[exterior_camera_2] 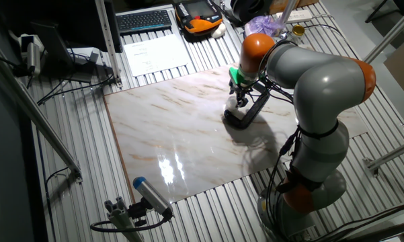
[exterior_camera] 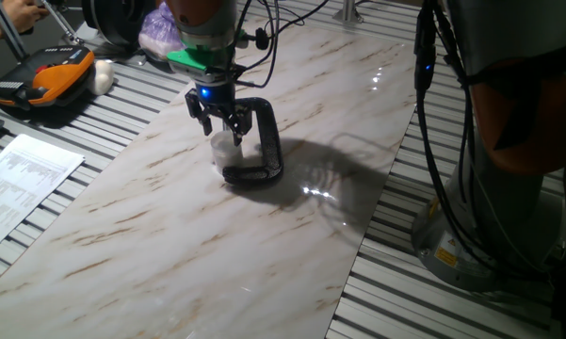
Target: Unscrew the lid from the jar
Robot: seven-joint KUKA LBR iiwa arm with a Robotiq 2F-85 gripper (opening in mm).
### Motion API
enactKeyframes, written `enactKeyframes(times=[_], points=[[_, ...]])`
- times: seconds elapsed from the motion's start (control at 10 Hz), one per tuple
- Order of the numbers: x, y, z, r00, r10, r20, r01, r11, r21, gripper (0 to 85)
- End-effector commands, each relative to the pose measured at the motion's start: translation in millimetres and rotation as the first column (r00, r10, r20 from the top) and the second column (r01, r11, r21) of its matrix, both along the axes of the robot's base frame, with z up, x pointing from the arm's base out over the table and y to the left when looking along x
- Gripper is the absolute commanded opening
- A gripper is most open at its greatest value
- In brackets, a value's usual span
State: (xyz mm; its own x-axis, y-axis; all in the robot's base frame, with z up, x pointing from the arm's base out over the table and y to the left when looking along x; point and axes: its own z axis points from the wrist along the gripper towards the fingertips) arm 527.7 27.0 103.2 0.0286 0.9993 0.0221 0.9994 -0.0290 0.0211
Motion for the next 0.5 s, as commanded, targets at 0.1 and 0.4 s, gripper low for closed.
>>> enactKeyframes(times=[0.1, 0.4], points=[[0.3, -0.2, 0.7, 0.996, -0.089, -0.005, 0.089, 0.996, 0.002, 68.0], [0.2, -0.1, 0.7, 0.989, -0.151, -0.002, 0.151, 0.988, 0.011, 51.0]])
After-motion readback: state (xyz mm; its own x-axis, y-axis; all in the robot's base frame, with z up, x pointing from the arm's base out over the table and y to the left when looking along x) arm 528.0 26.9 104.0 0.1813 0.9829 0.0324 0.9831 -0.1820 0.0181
